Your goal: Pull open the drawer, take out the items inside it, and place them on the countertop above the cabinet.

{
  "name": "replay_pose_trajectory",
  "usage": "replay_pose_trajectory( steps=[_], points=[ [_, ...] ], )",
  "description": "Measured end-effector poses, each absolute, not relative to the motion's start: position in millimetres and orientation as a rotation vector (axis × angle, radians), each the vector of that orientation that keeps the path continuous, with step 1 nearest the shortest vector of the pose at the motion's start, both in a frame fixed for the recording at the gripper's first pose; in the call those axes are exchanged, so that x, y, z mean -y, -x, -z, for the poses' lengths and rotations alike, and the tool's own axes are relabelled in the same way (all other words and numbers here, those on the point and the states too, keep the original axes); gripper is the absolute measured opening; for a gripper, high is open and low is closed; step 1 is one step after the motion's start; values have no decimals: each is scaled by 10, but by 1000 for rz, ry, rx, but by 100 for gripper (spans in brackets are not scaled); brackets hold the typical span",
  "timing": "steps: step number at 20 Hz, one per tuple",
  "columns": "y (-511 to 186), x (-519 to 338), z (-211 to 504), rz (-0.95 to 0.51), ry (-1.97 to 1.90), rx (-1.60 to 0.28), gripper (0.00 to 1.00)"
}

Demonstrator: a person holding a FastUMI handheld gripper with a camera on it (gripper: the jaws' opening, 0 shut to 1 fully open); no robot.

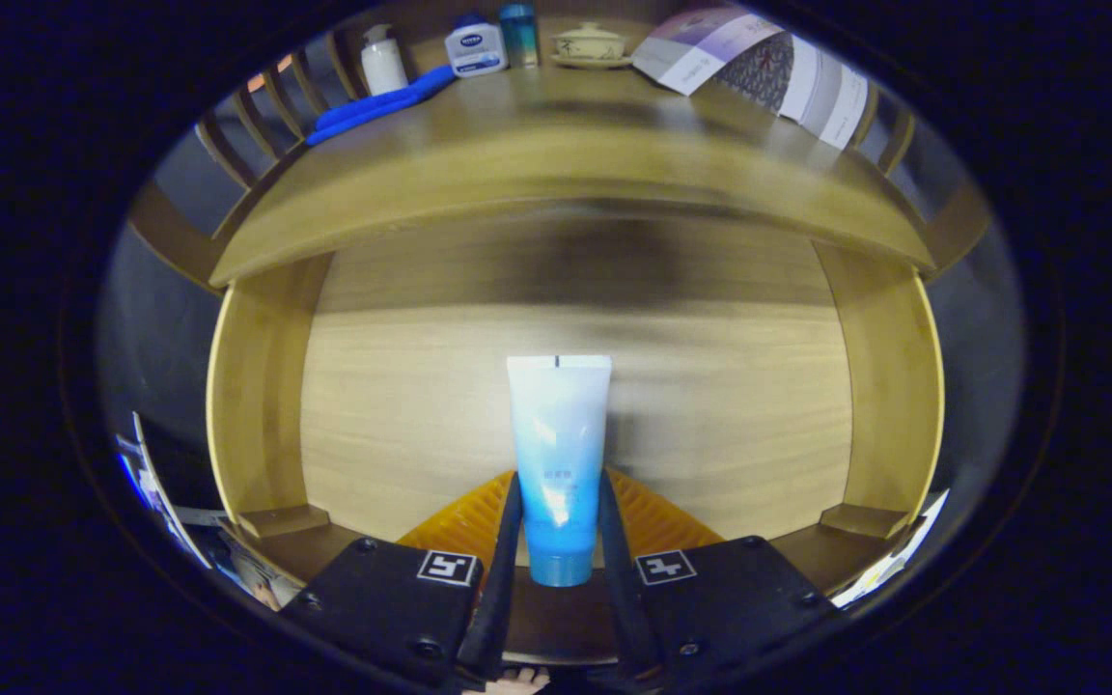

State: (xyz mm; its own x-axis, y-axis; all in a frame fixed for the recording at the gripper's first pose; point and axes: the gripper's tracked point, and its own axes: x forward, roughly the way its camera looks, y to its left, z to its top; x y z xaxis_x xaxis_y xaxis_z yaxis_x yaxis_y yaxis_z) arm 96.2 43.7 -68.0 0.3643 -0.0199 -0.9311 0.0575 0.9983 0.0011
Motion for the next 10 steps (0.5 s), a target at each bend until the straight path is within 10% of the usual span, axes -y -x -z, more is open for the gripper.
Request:
replay_pose_trajectory(
  steps=[10],
  points=[
    [-1108, -431, -119, 44, -1, -1081, 46]
  ],
)
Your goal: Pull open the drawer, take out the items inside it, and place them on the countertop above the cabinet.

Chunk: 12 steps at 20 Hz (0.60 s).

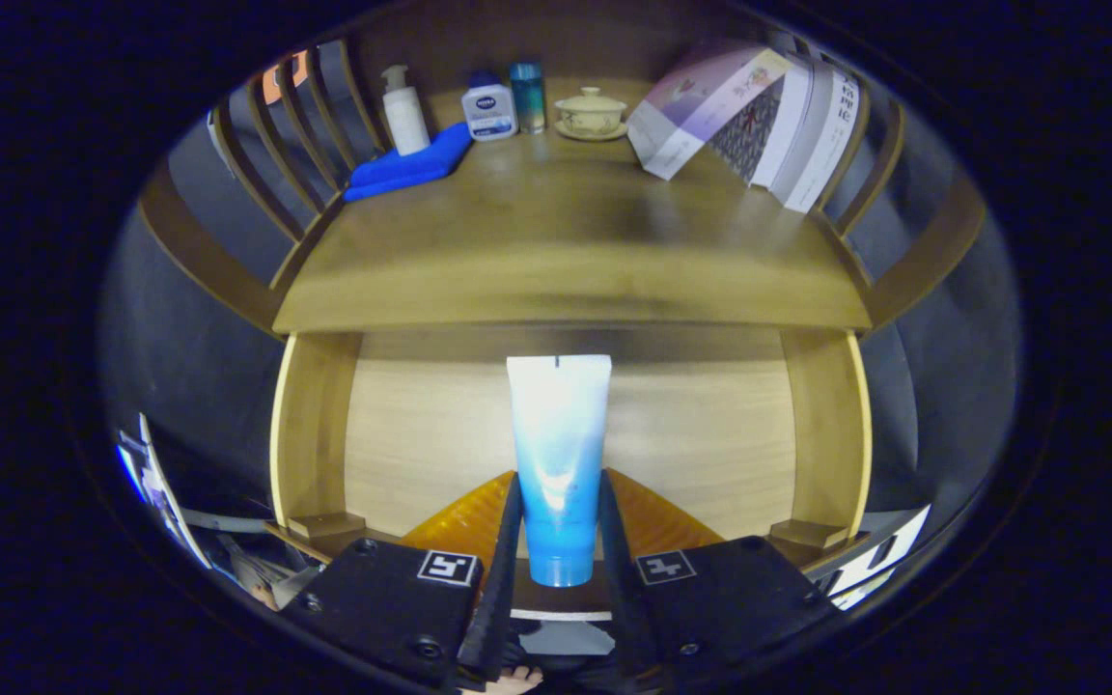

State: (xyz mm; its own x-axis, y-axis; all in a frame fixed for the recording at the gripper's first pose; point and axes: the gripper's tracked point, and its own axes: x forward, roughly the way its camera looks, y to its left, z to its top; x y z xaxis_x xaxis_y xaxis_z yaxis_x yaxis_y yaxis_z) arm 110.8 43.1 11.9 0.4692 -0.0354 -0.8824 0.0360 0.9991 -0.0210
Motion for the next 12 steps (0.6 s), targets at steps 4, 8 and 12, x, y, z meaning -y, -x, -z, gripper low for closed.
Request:
replay_pose_trajectory(
  steps=[4, 8, 12],
  points=[
    [-1384, -505, -403, 31, -3, -1042, 46],
    [-1721, -504, -581, 42, 3, -1013, 46],
    [-2090, -501, -612, 35, -47, -991, 46]
  ],
)
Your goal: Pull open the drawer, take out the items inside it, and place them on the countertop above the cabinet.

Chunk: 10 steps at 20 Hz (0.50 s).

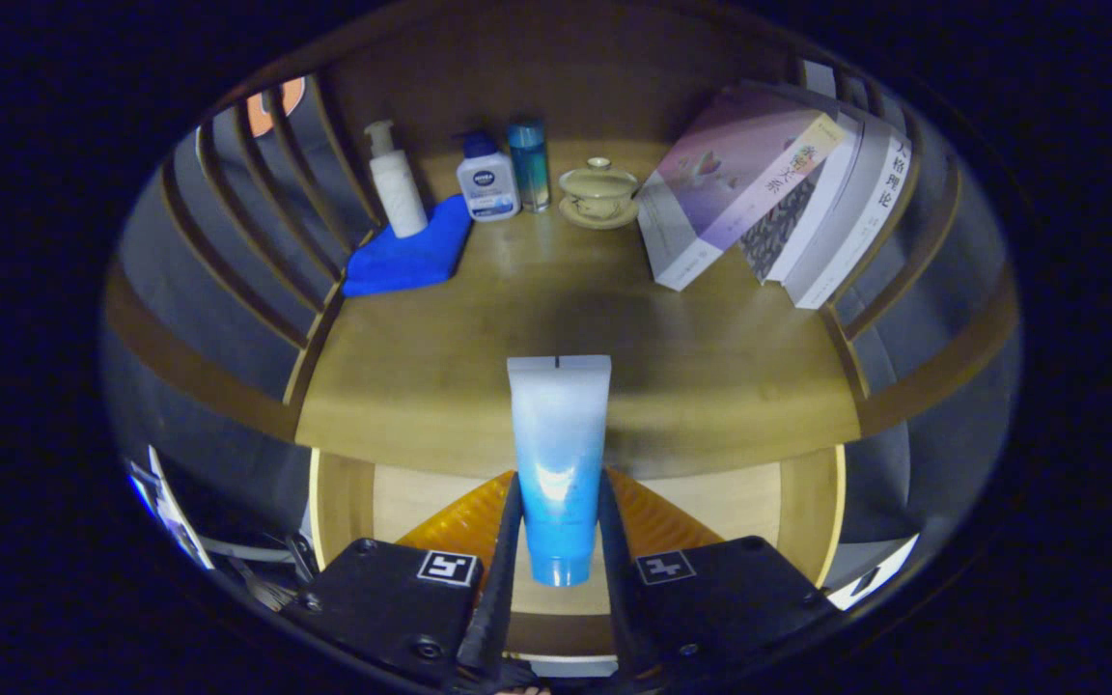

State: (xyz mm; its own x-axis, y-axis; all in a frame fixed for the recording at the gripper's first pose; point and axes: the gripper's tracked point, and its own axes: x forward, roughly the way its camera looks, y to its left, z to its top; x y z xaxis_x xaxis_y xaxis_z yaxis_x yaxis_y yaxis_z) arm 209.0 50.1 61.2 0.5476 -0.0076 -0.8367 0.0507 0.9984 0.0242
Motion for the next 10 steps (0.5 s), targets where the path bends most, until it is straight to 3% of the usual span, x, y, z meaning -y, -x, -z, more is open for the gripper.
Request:
replay_pose_trajectory(
  steps=[10],
  points=[
    [-2634, -397, -332, 47, -80, -1013, 46]
  ],
)
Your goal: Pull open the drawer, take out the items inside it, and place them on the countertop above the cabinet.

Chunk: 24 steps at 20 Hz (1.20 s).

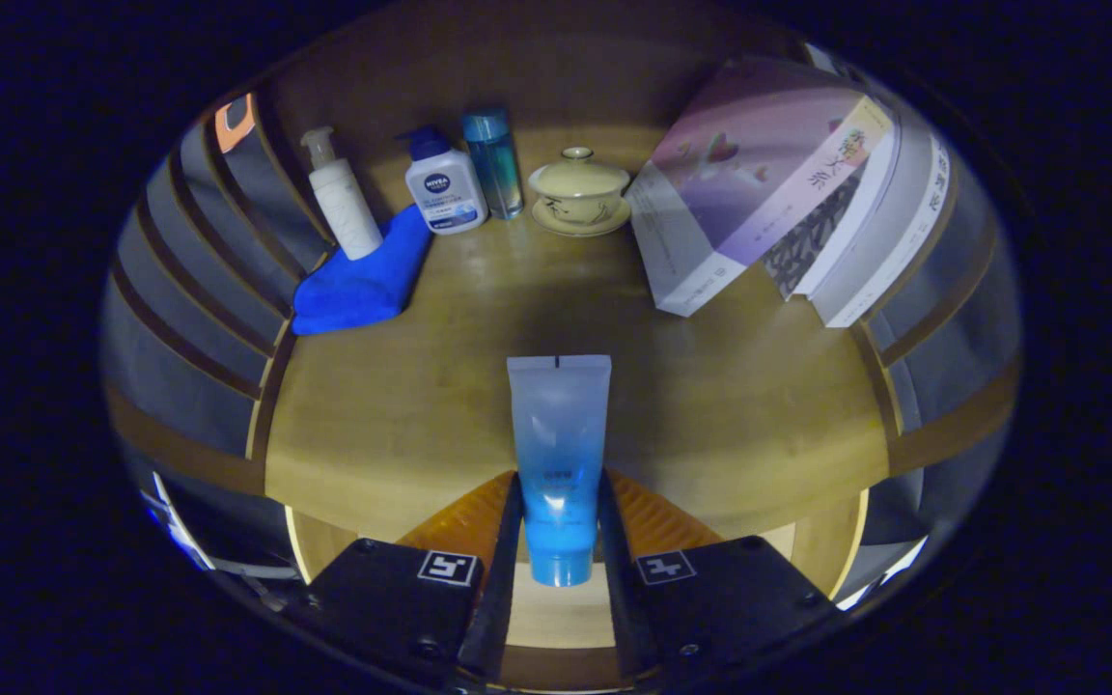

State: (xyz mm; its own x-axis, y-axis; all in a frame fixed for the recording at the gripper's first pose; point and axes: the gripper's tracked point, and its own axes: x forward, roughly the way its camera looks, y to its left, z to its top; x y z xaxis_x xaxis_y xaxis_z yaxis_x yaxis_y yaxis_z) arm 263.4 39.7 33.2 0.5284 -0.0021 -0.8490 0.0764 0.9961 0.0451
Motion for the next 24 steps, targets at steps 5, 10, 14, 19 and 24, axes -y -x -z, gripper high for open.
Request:
replay_pose_trajectory(
  steps=[5, 10, 14, 19, 24],
  points=[
    [-2776, -358, -234, 56, -91, -994, 46],
    [-2760, -382, -245, 54, -122, -965, 54],
    [-2631, -379, -418, 49, -103, -885, 64],
    [-2233, -488, -810, 3, -65, -706, 64],
    [-1711, -649, -1129, -65, -65, -501, 85]
  ],
)
